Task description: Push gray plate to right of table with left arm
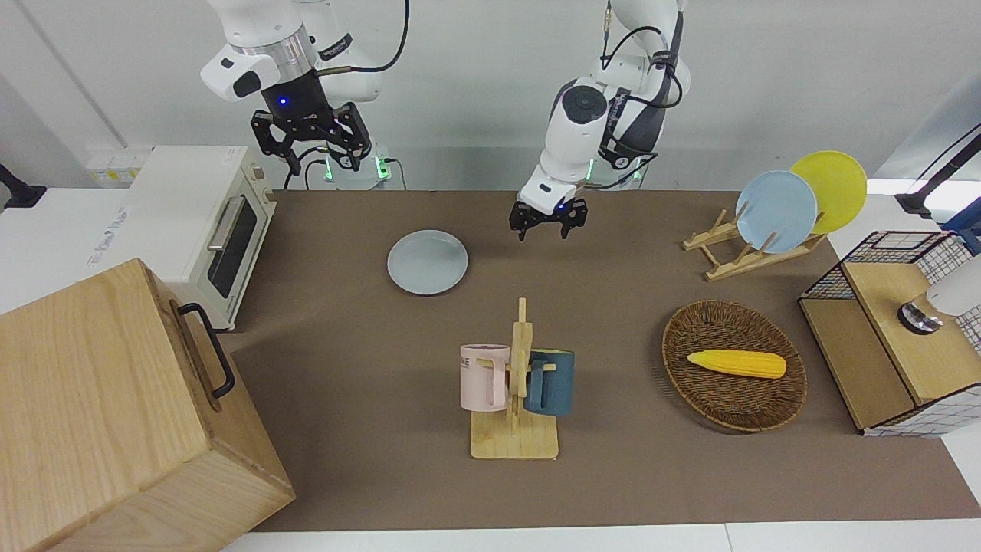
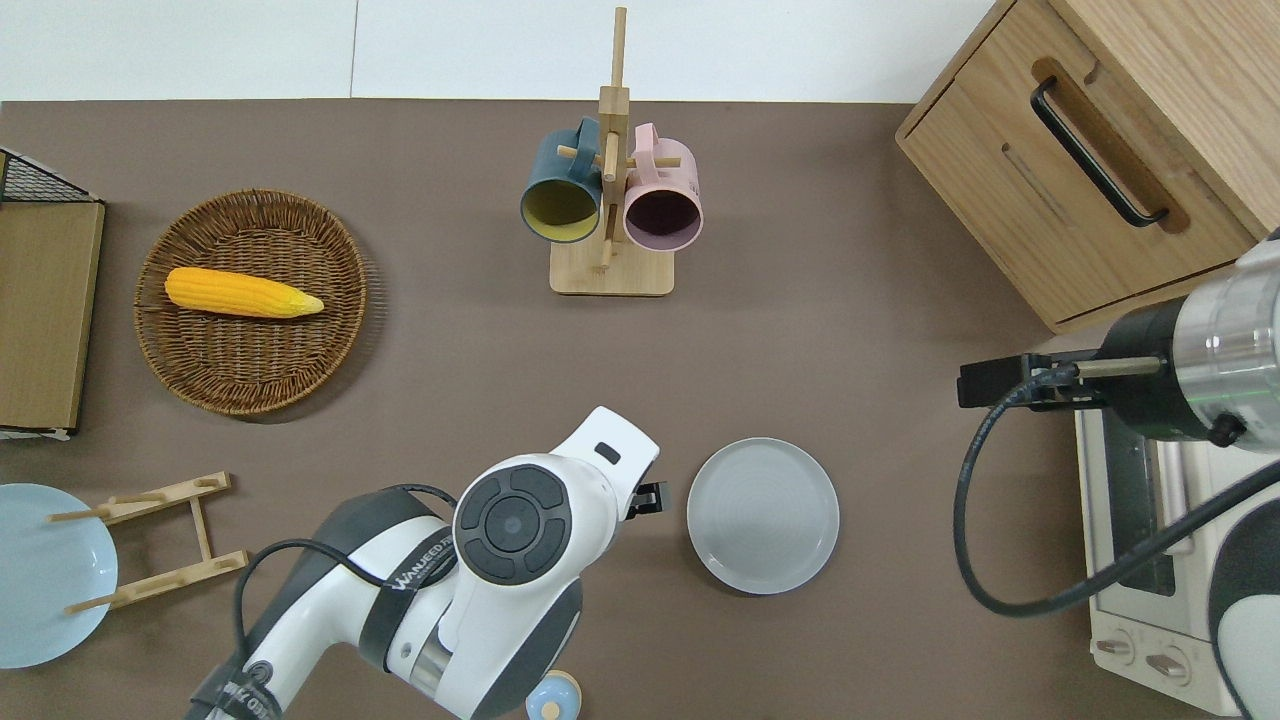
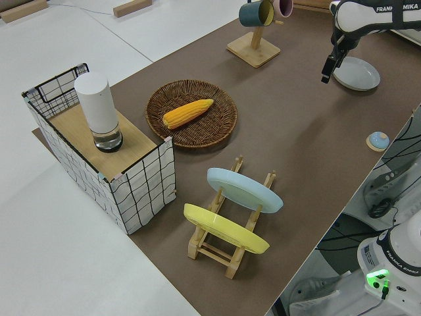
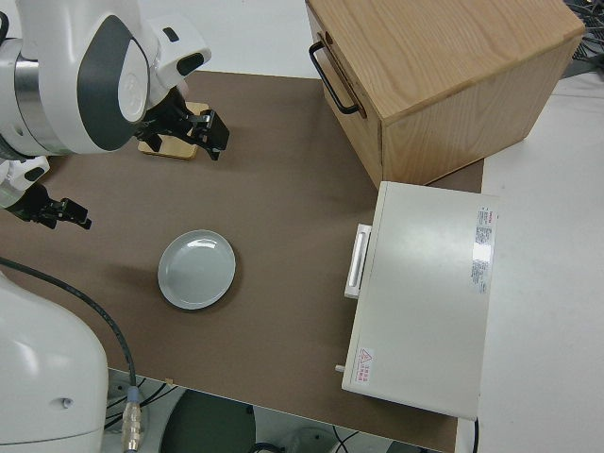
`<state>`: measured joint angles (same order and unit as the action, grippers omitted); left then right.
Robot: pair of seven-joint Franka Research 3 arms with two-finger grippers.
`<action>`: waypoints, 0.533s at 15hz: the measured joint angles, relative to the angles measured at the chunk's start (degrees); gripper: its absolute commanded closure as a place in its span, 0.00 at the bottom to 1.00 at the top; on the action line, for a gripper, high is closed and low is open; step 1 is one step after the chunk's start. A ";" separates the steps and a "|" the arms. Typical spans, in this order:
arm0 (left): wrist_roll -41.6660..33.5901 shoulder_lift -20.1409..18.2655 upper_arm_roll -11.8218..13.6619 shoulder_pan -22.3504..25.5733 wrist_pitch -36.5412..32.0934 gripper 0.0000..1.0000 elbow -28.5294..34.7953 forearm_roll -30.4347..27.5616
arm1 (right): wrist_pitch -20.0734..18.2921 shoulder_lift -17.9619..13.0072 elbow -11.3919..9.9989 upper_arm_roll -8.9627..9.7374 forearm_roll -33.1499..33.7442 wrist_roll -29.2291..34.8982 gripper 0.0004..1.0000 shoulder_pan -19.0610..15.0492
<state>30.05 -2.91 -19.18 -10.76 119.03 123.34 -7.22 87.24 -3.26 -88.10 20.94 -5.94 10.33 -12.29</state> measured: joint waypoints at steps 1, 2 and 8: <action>-1.39 -0.55 0.05 1.44 -0.98 0.01 0.01 0.00 | 0.00 0.00 0.00 0.00 0.00 0.00 0.00 0.00; -2.83 -1.18 0.12 3.00 -1.97 0.01 0.01 0.00 | 0.00 0.00 0.00 0.00 0.00 0.00 0.00 0.00; -11.01 -3.92 0.17 10.33 -5.21 0.01 0.04 0.00 | 0.00 0.00 0.00 0.00 0.00 0.00 0.00 0.00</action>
<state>19.04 -6.83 -19.01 -0.43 113.82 123.38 -7.22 87.24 -3.26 -88.10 20.94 -5.94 10.33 -12.29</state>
